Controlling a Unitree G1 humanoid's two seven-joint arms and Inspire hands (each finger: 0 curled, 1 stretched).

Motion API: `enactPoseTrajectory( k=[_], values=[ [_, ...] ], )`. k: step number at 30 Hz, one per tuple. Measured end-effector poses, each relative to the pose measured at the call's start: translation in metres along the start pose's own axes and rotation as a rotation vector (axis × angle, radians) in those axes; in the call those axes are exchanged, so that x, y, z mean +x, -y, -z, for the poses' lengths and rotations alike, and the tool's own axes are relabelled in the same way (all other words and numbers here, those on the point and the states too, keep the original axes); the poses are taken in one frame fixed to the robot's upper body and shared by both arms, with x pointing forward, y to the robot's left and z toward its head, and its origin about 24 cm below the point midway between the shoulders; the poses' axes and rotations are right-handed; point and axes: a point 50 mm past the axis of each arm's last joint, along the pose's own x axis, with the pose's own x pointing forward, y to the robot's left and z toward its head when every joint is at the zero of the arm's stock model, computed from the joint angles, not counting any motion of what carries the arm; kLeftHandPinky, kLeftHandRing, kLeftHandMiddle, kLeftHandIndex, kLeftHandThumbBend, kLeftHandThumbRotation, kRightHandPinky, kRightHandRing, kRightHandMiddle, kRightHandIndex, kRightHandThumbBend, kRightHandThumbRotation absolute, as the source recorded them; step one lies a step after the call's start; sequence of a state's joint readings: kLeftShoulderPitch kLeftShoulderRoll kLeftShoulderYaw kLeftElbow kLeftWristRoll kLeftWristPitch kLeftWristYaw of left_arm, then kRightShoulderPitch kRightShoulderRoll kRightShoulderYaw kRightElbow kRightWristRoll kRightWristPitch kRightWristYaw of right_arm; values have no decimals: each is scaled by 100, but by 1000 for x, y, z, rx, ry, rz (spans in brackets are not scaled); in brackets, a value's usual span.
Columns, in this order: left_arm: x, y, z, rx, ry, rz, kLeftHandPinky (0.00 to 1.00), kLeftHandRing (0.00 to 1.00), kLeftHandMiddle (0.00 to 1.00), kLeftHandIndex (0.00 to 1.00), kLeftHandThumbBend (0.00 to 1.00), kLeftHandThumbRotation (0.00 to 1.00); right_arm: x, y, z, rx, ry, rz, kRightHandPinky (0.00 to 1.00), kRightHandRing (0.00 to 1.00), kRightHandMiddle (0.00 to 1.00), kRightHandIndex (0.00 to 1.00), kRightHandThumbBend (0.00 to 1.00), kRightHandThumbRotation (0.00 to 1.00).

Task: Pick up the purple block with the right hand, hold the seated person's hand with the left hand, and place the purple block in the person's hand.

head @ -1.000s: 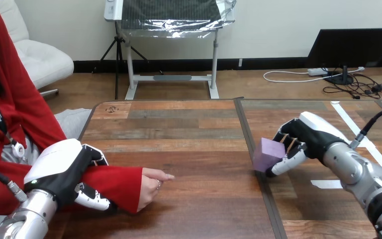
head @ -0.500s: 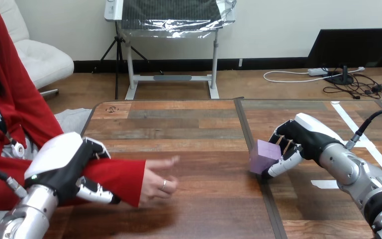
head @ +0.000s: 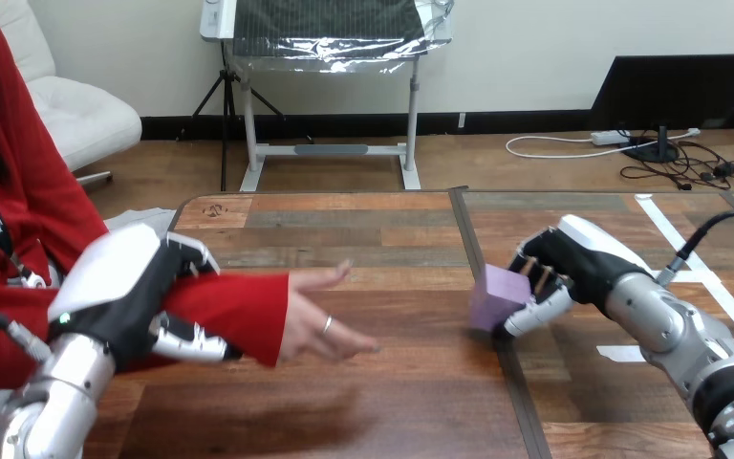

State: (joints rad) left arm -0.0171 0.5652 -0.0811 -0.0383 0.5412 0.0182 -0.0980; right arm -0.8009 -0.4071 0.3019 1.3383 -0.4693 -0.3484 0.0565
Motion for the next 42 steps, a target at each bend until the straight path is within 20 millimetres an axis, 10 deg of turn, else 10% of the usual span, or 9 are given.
enactPoseTrajectory(
  k=[42],
  values=[
    [17, -28, -31, -52, 115, -129, 31, 37, 42, 42, 82, 0, 8, 6, -67, 35, 322, 7, 34, 38, 42, 45, 76, 0]
  ],
)
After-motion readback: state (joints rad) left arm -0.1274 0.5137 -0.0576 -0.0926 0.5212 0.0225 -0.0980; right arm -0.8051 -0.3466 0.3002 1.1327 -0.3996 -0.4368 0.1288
